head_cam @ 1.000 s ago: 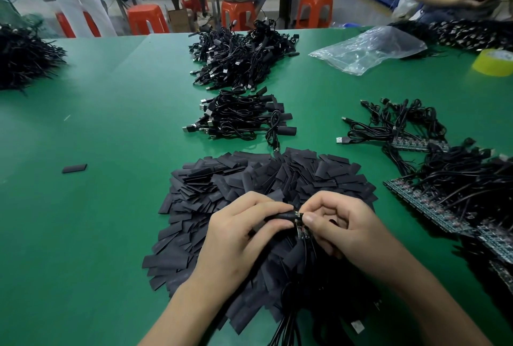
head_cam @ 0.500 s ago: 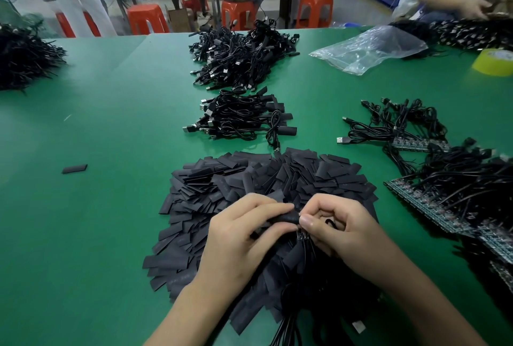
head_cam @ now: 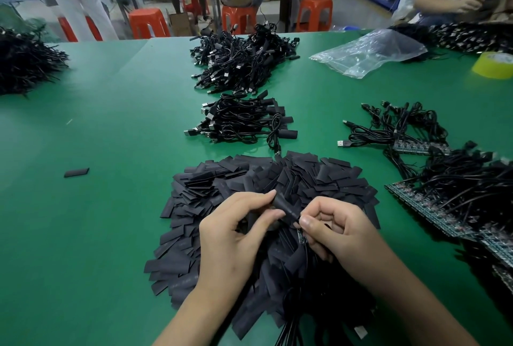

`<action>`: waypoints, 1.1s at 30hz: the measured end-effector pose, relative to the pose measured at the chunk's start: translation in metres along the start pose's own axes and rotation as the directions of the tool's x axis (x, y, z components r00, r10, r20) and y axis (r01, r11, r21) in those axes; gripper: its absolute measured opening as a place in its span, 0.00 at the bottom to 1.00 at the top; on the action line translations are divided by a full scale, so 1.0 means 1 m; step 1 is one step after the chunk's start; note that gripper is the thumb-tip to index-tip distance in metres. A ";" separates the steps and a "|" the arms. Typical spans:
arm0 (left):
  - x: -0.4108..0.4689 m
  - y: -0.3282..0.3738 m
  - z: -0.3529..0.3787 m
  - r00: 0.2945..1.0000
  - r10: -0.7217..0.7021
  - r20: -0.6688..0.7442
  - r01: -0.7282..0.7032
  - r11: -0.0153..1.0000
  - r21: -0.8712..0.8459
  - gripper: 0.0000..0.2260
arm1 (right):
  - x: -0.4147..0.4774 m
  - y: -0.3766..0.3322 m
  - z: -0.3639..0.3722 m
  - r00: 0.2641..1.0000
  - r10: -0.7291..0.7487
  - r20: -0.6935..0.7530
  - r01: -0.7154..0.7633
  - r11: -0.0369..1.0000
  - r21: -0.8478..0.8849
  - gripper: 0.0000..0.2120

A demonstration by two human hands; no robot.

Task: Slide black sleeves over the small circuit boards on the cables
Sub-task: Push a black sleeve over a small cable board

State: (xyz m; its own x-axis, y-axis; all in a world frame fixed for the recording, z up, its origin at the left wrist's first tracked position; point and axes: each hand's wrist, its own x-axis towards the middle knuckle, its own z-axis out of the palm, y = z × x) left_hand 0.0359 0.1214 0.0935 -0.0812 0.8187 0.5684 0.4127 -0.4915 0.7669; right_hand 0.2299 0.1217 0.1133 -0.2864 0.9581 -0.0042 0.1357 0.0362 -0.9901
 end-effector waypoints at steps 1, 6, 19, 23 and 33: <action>0.000 0.000 0.000 1.000 -0.026 0.012 0.026 0.999 -0.039 0.11 | 0.000 0.000 0.000 1.000 -0.002 -0.003 0.002 1.000 0.001 0.11; 0.000 0.003 0.001 0.993 -0.064 0.104 0.067 0.998 -0.022 0.21 | 0.004 -0.004 -0.004 0.993 -0.003 -0.121 0.020 0.990 0.139 0.11; 0.006 0.047 0.045 0.876 -0.131 0.465 0.043 0.980 0.195 0.15 | 0.010 -0.015 -0.016 0.973 0.130 -0.190 0.117 0.435 0.893 0.06; 0.025 0.051 0.041 0.853 -0.225 0.472 0.249 0.968 0.012 0.05 | 0.012 -0.014 -0.015 0.950 0.124 -0.286 0.167 0.571 0.804 0.11; 0.030 0.059 0.057 0.782 -0.266 0.563 0.288 0.956 0.052 0.11 | 0.012 -0.016 -0.023 0.931 0.185 -0.315 0.202 0.458 0.866 0.07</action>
State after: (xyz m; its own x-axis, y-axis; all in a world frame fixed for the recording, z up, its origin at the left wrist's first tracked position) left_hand 0.1100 0.1344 0.1390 0.3379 0.9384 0.0728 0.4182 -0.2190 0.8816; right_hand 0.2465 0.1389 0.1319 0.0572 0.9880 -0.1432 -0.8170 -0.0361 -0.5755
